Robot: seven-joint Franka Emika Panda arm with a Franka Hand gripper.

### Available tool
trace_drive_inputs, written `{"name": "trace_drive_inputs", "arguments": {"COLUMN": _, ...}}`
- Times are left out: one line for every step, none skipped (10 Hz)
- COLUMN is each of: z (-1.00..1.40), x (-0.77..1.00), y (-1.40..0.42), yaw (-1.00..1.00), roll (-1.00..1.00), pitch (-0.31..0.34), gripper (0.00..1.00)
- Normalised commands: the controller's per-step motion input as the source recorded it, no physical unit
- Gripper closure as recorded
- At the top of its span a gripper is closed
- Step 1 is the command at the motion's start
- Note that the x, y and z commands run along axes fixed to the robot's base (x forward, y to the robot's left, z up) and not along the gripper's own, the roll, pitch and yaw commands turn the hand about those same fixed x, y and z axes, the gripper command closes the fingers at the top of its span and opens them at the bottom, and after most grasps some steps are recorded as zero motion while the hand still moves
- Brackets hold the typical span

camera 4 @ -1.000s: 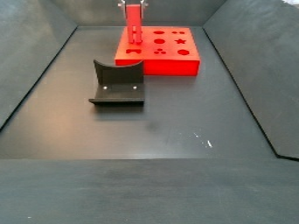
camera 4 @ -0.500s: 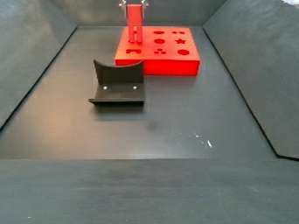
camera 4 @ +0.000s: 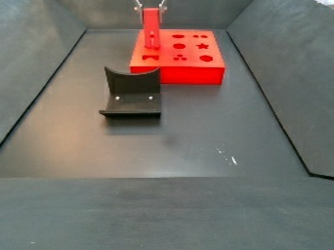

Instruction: Insert the double-square object.

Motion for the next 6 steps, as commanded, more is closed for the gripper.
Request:
{"name": "trace_drive_inputs", "arguments": {"z": -0.43, "x": 0.0, "y": 0.02, "yaw": -0.07, "roll": -0.07, "pitch": -0.103, "gripper": 1.0}}
{"name": "trace_drive_inputs", "arguments": {"z": -0.6, "x": 0.08, "y": 0.02, "yaw": -0.07, "roll": -0.05, "pitch": -0.089, "gripper": 1.0}}
{"name": "trace_drive_inputs", "arguments": {"z": -0.74, "x": 0.08, "y": 0.0, "yaw": -0.06, "roll": -0.08, "pitch": -0.1, "gripper": 1.0}}
{"name": "trace_drive_inputs", "arguments": {"z": -0.75, "x": 0.03, "y": 0.0, "yaw": -0.07, "roll": -0.03, "pitch": -0.073, "gripper": 1.0}}
{"name": "trace_drive_inputs", "arguments": {"z": -0.67, "x": 0.0, "y": 0.0, "yaw": -0.08, "roll": 0.0, "pitch": -0.033, "gripper": 1.0}}
{"name": "trace_drive_inputs", "arguments": {"z": -0.32, "x": 0.0, "y": 0.0, "yaw": -0.09, "roll": 0.04, "pitch": 0.0, "gripper": 1.0}}
